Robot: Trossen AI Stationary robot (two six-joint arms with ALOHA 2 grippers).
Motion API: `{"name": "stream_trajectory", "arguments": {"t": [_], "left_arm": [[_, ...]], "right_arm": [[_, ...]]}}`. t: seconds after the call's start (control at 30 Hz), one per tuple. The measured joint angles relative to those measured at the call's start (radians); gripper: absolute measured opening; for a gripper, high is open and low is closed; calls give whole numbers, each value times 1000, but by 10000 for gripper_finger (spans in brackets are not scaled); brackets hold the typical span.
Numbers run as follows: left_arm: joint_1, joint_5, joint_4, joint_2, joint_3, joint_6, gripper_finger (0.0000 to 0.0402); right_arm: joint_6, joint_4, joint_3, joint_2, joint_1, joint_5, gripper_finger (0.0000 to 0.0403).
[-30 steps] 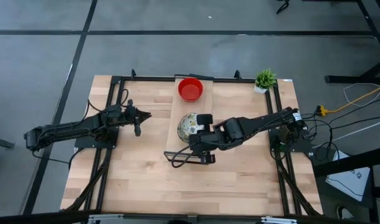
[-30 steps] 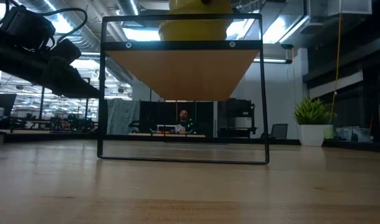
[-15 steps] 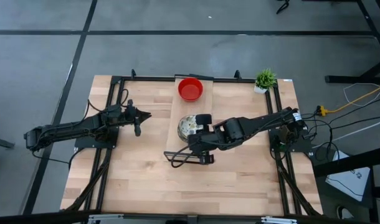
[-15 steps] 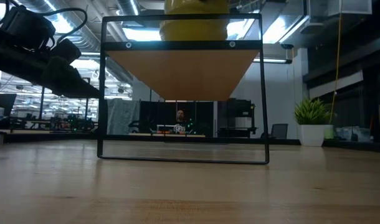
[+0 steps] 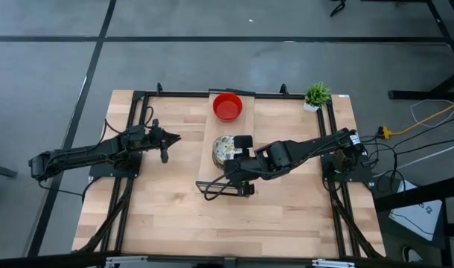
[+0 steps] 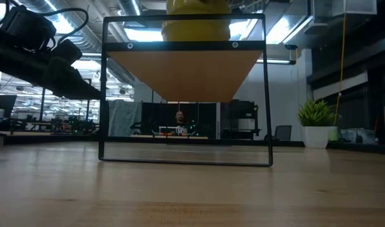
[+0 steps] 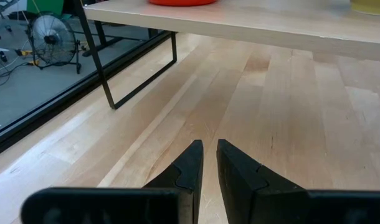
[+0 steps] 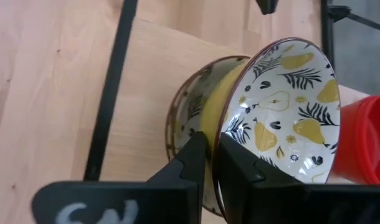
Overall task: Pick & Place Mini bowls
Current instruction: Stack the white bowl on top of the white bowls on the shelf
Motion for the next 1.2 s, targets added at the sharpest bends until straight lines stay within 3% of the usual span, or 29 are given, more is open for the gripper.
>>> {"name": "stream_trajectory", "arguments": {"t": [1.2], "left_arm": [[0, 0, 0, 0, 0, 0, 43]], "right_arm": [[11, -18, 1, 43, -25, -39, 37]]}}
